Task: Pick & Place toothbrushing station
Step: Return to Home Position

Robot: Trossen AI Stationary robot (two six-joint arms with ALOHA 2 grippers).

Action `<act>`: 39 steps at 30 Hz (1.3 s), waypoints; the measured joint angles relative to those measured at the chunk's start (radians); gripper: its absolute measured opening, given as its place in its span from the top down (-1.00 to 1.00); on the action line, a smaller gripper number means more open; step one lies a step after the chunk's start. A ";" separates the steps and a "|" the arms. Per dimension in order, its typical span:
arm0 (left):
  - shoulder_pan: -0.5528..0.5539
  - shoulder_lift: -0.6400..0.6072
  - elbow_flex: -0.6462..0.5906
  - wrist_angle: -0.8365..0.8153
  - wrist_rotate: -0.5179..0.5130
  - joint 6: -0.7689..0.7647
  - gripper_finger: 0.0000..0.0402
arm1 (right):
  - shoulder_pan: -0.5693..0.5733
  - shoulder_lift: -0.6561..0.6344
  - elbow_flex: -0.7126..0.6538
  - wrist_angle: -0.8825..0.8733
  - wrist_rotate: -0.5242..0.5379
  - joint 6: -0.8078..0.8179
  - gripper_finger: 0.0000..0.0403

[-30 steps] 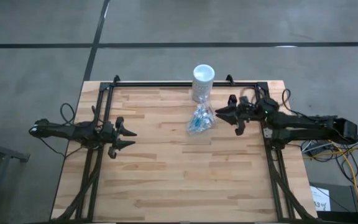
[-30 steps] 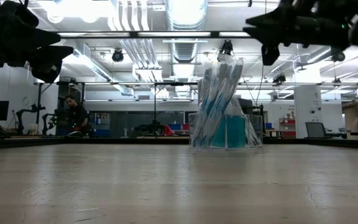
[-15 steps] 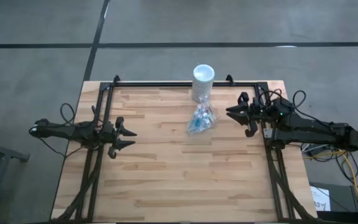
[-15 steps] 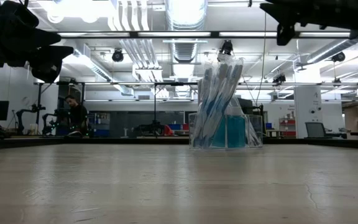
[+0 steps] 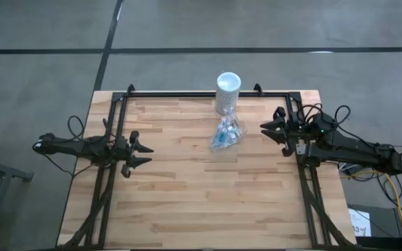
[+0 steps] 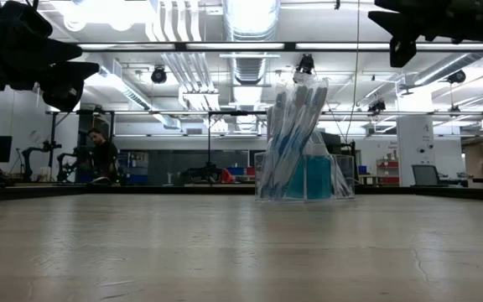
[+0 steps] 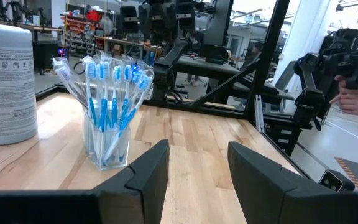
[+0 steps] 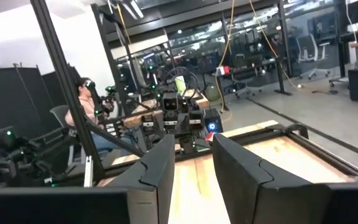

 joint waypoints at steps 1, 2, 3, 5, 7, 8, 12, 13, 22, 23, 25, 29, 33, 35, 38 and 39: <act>0.000 0.000 0.000 0.000 0.000 0.000 0.16 | 0.000 -0.005 0.001 -0.015 0.000 -0.001 0.47; 0.000 0.000 0.000 0.000 0.000 0.000 0.16 | 0.000 -0.008 0.003 -0.022 0.000 -0.003 0.47; 0.000 0.000 0.000 0.000 0.000 0.000 0.15 | 0.000 -0.012 0.005 -0.031 0.000 -0.004 0.47; 0.000 0.000 0.000 0.000 0.000 0.000 0.15 | 0.000 -0.024 0.004 -0.040 0.000 -0.010 0.49; 0.000 0.000 0.000 0.000 0.000 0.000 0.15 | 0.000 -0.042 -0.004 -0.039 0.000 -0.025 0.50; 0.000 0.000 0.000 0.000 0.000 0.000 0.16 | 0.000 -0.052 -0.010 -0.040 0.000 -0.026 0.51; 0.000 0.000 0.000 0.000 0.000 0.000 0.15 | -0.001 -0.105 -0.043 -0.039 0.000 -0.012 0.54; -0.001 0.000 0.000 0.000 0.000 0.000 0.15 | -0.001 -0.119 -0.054 -0.038 0.000 -0.001 0.54; 0.000 0.000 0.000 0.000 0.000 0.000 0.16 | -0.001 -0.246 -0.128 -0.064 0.000 -0.018 0.60; 0.000 0.000 0.000 0.000 0.000 0.000 0.15 | -0.001 -0.259 -0.134 -0.078 -0.001 -0.013 0.60; 0.000 0.000 0.000 0.000 0.000 0.000 0.15 | -0.001 -0.284 -0.143 -0.108 0.000 0.004 0.62; 0.000 0.000 0.000 0.000 0.000 0.000 0.16 | -0.001 -0.329 -0.147 -0.155 0.001 -0.002 0.61; 0.000 0.000 0.000 0.000 0.000 0.000 0.15 | -0.001 -0.381 -0.149 -0.229 0.049 -0.012 0.58; 0.000 0.000 0.000 0.000 0.000 0.000 0.16 | -0.001 -0.410 -0.150 -0.264 0.087 -0.001 0.57; 0.000 0.000 0.000 0.000 0.000 0.000 0.15 | -0.001 -0.423 -0.150 -0.286 0.103 0.004 0.57; 0.000 0.000 0.000 0.000 0.000 0.000 0.15 | -0.001 -0.423 -0.150 -0.294 0.104 0.003 0.58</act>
